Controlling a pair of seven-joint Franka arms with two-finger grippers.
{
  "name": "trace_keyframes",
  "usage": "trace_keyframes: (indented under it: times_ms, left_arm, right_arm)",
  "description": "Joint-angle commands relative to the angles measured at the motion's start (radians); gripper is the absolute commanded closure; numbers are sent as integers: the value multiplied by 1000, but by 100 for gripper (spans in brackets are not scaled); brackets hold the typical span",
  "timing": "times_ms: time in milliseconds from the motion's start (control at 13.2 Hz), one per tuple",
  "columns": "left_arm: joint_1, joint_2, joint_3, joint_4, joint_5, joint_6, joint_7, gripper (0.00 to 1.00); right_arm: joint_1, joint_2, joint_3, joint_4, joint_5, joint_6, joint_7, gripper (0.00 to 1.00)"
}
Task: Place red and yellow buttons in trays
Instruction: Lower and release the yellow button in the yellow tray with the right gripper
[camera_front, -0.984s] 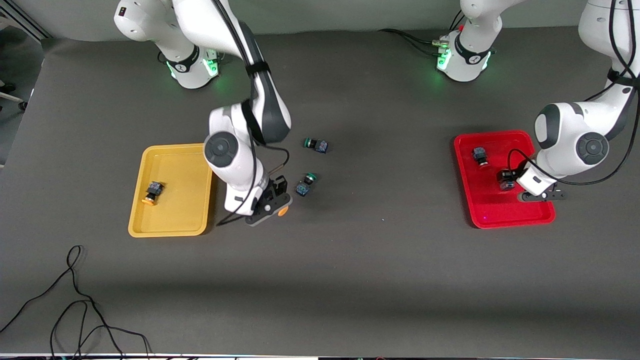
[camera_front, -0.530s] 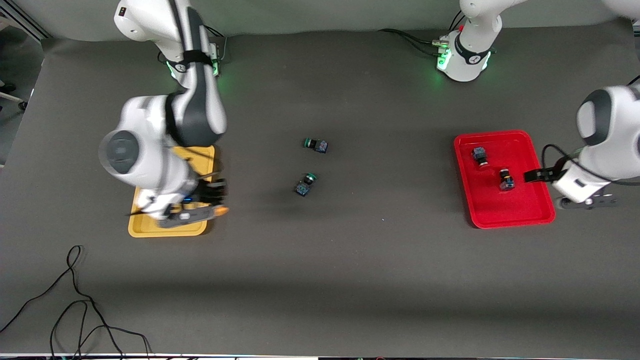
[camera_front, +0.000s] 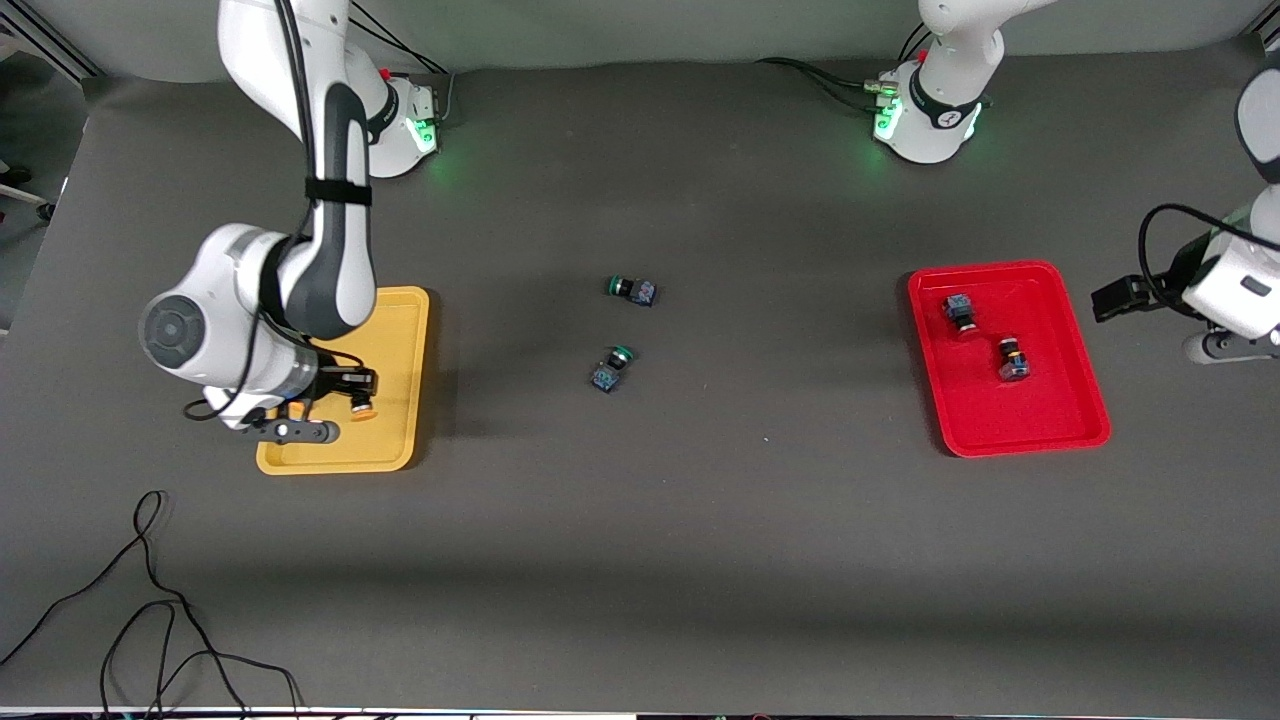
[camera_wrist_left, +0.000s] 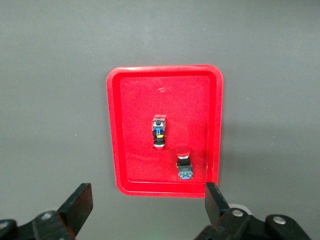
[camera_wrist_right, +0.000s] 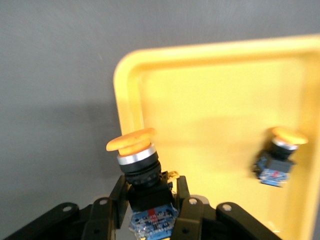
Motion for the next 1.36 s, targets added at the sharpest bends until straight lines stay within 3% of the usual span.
trace_keyframes:
  times_ms: [0,151,227,303,378,530,605,984,1286]
  left_arm:
    - [-28,-17,3,24,-10,-37,-9,0]
    - [-29,-15,-4,45,-11,-51,-8,0]
    - [-76,-12,15,45,-7,-50,-8,0]
    - [-157,-9,83,47,6,-53,-9,0]
    - [-232,-12,193,45,-6,-60,6,0]
    - [-360,-12,301,45,-7,-68,1,0]
    - [-364,-14,303,45,-5,-77,4,0]
    - [-368,-15,299,48,-4,-100,4,0]
    - [-368,-15,299,48,-7,-109,6,0]
  right_arm:
    - [-132,48,129,13,46,52,-13,100]
    - [-183,54,176,13,46,67,-13,100]
    - [-183,56,179,13,46,67,-8,72]
    - [-185,56,179,15,46,67,-5,18]
    - [-183,53,179,16,46,63,-1,0]
    - [-177,30,173,41,36,44,7,0]
    - [-165,5,147,50,29,17,7,0]
    - [-18,-38,-120,219,-68,-247,22,0]
    - [-14,-38,-180,390,-141,-394,26,0]
